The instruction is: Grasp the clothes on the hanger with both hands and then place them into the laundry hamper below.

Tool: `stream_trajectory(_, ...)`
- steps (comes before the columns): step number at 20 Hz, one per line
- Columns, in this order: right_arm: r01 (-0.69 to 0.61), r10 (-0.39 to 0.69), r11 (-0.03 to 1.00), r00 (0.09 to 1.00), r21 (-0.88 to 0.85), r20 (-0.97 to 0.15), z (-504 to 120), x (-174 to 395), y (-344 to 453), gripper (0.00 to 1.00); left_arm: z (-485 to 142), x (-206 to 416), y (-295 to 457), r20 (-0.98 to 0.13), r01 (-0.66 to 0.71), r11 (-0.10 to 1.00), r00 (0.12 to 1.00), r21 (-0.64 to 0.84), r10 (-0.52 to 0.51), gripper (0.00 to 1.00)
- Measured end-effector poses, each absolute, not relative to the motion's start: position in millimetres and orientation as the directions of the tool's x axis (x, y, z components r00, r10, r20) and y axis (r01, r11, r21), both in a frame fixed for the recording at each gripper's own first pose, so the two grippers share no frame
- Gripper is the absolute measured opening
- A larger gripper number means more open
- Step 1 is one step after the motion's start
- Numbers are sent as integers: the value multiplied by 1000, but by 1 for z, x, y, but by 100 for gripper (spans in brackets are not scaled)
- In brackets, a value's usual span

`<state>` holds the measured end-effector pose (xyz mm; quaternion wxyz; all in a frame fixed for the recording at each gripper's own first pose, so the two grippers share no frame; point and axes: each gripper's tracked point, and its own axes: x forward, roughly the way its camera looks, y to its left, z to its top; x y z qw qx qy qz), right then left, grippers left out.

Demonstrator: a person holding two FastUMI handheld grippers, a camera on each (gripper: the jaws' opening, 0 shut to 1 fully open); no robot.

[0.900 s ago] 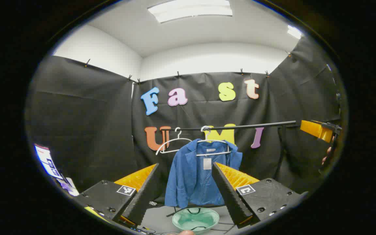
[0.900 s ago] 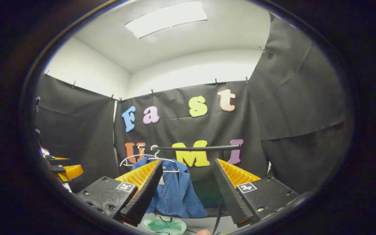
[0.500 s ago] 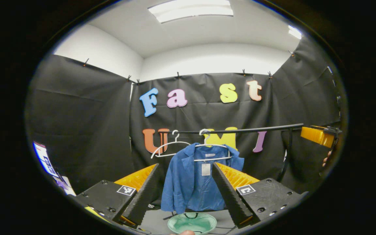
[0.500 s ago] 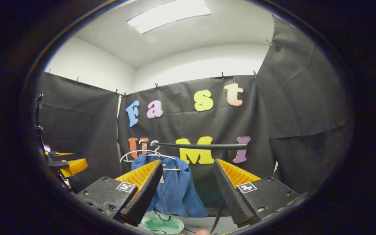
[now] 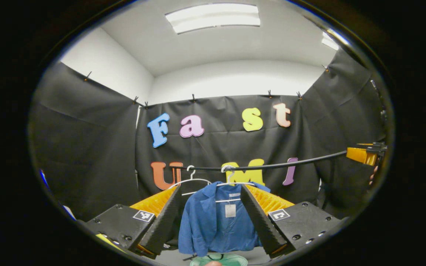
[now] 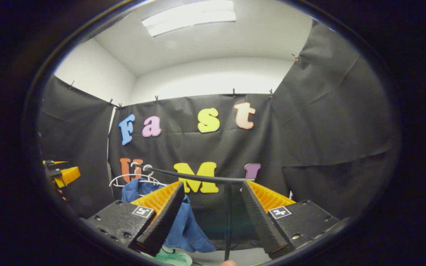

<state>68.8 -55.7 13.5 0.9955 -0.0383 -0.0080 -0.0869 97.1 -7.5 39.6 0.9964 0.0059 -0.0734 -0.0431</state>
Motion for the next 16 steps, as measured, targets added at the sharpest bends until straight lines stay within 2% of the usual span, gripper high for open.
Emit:
stream_trajectory(1, 180, -178, 981, 984, -77, 29, 13, 70, -51, 98, 40, 99, -2, 153, 87, 996, 984, 25, -90, 99)
stream_trajectory(2, 188, -186, 979, 982, -78, 33, 12, 72, -47, 100, 41, 101, 3, 163, 94, 995, 982, 33, -98, 95)
stream_trajectory(4, 203, -201, 977, 979, -71, 31, 5, 77, -37, 100, 41, 107, 10, 187, 106, 993, 976, 50, -113, 100)
stream_trajectory(6, 214, -213, 975, 977, -56, 23, -7, 86, -27, 99, 35, 116, 18, 186, 117, 991, 974, 59, -126, 99)
stream_trajectory(16, 276, -277, 961, 946, -31, -171, -118, 131, 20, 99, -44, 176, 40, 40, 207, 976, 977, 65, -210, 98)
